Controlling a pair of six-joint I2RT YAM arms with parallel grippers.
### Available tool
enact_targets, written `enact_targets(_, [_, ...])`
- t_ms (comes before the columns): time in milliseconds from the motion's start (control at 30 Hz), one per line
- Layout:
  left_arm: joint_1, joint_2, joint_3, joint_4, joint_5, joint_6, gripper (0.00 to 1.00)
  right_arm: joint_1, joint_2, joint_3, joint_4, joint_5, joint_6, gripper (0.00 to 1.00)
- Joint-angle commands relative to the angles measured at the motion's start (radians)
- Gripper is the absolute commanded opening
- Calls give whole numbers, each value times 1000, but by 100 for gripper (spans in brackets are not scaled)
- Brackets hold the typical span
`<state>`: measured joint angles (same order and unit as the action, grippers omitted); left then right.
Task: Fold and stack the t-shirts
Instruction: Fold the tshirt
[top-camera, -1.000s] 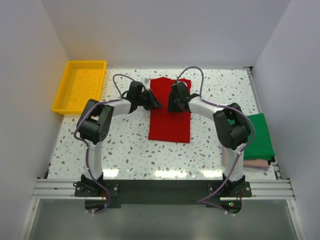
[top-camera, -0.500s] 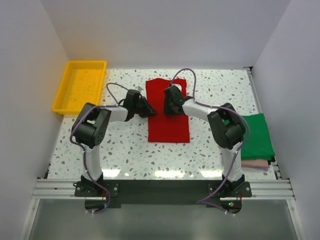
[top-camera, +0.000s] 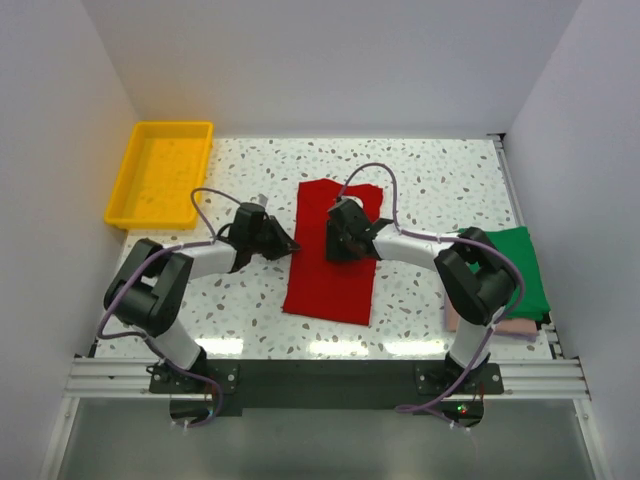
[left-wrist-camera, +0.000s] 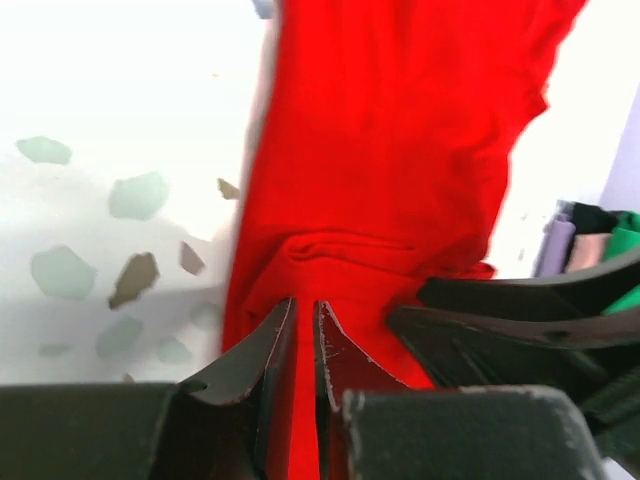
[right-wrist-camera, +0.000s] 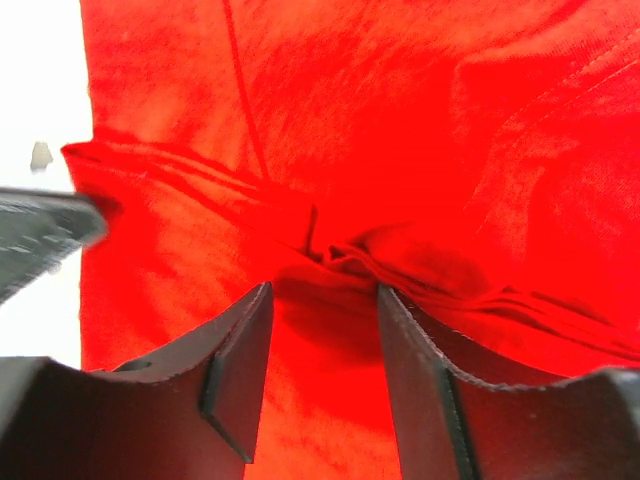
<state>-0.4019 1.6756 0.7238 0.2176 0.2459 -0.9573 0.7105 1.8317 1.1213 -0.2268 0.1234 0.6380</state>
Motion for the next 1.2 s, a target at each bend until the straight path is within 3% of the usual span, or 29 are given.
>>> enact_targets(0, [0,-125,2,9,-17,37,17,-6,-98,-11,-45,-40,6,52])
enact_targets(167, [-2,-327,-76,-95,-51,75,23,-8,-303,-49,-91,-81,-8,57])
enact_targets(267, [-2,-465,-155,-133,-57,87,26,-8,-422,-155,-118,-82,21,57])
enact_targets(433, [-53,-702,-306,-254,-118,66,31,-3,-702,-480,-46,-185,175,56])
enact_targets(567, [-181,-841,-398,-355,-291,17,37,1,-870,-687,-46,-223,281,55])
enact_targets(767, [-210,-855,-477,-340,-252,20,40,1,-1054,-785,-128,-212,341,54])
enact_targets(1167, [-244,-734,-524,-163,-171,42,48,1,-956,-882,21,-281,400,46])
